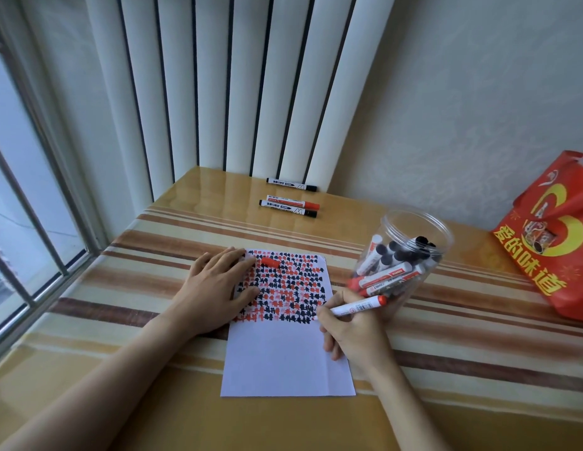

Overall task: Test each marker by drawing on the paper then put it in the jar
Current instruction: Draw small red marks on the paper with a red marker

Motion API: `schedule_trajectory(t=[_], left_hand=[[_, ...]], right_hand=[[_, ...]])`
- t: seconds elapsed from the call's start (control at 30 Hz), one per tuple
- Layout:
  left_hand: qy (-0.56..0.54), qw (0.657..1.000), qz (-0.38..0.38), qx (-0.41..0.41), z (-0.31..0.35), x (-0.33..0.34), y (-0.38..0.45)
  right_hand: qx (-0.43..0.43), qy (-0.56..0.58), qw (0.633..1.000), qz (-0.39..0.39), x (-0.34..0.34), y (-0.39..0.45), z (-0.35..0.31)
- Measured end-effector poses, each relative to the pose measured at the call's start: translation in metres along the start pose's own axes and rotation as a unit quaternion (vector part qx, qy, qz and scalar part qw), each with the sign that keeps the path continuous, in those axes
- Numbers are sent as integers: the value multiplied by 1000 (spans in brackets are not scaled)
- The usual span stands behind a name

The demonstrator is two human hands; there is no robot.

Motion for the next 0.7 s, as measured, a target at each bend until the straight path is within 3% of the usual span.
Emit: schedule_trajectory(t=[0.7], left_hand=[[-3,1000,-4,2,1,-1,0]], right_hand=[[0,-5,1000,17,-3,2,0]])
Point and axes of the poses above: each hand's wrist, its own y-axis towards the middle knuckle, its own x-axis out of the palm, z = x × y, the point moved 10 cm from there along y, towards the middle knuckle, and after that the axes turned 14 degrees about y, right-handed, at the moved point
